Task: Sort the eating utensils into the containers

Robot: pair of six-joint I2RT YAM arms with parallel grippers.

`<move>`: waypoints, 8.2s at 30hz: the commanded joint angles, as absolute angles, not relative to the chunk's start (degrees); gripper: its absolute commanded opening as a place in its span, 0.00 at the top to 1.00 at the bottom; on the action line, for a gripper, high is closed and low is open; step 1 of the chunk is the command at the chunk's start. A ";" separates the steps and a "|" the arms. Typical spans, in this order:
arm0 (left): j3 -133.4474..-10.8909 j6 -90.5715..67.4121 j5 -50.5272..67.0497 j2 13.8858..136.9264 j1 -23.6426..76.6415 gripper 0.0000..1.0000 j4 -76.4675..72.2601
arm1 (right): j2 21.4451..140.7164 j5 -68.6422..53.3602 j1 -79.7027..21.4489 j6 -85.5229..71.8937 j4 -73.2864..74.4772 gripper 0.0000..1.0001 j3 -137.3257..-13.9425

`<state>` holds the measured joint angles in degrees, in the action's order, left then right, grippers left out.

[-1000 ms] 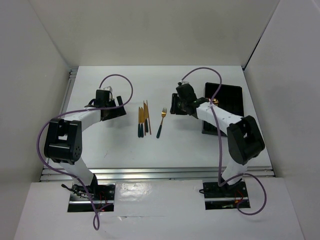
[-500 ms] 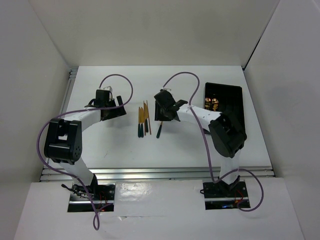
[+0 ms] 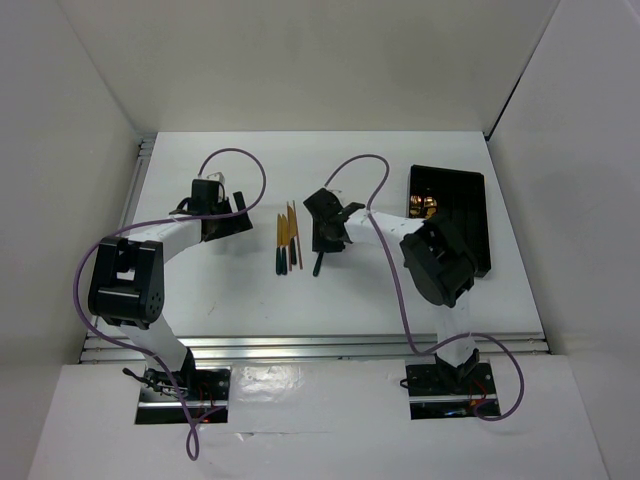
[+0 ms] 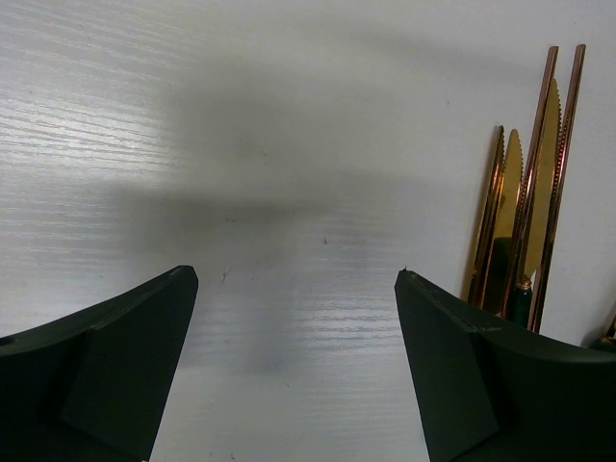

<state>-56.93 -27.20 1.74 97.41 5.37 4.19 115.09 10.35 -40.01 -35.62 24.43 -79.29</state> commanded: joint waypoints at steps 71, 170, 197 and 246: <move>-57.83 -27.16 2.46 96.06 5.01 0.01 2.55 | 99.75 9.66 -6.15 -6.67 20.47 0.90 -68.73; -59.94 -27.16 2.99 100.28 5.01 0.01 3.60 | 106.08 16.88 -5.27 -16.00 22.51 0.94 -80.95; -59.94 -27.16 2.46 99.76 5.01 0.01 3.60 | 102.03 9.29 -22.57 -16.26 15.20 0.53 -78.57; -58.80 -27.16 1.93 98.09 5.01 0.01 3.60 | 126.64 6.59 -44.21 -25.58 22.23 0.69 -92.90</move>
<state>-57.78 -27.20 1.76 99.70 5.37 4.29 124.60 2.26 -43.46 -25.58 18.94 -90.80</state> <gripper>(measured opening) 0.992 0.310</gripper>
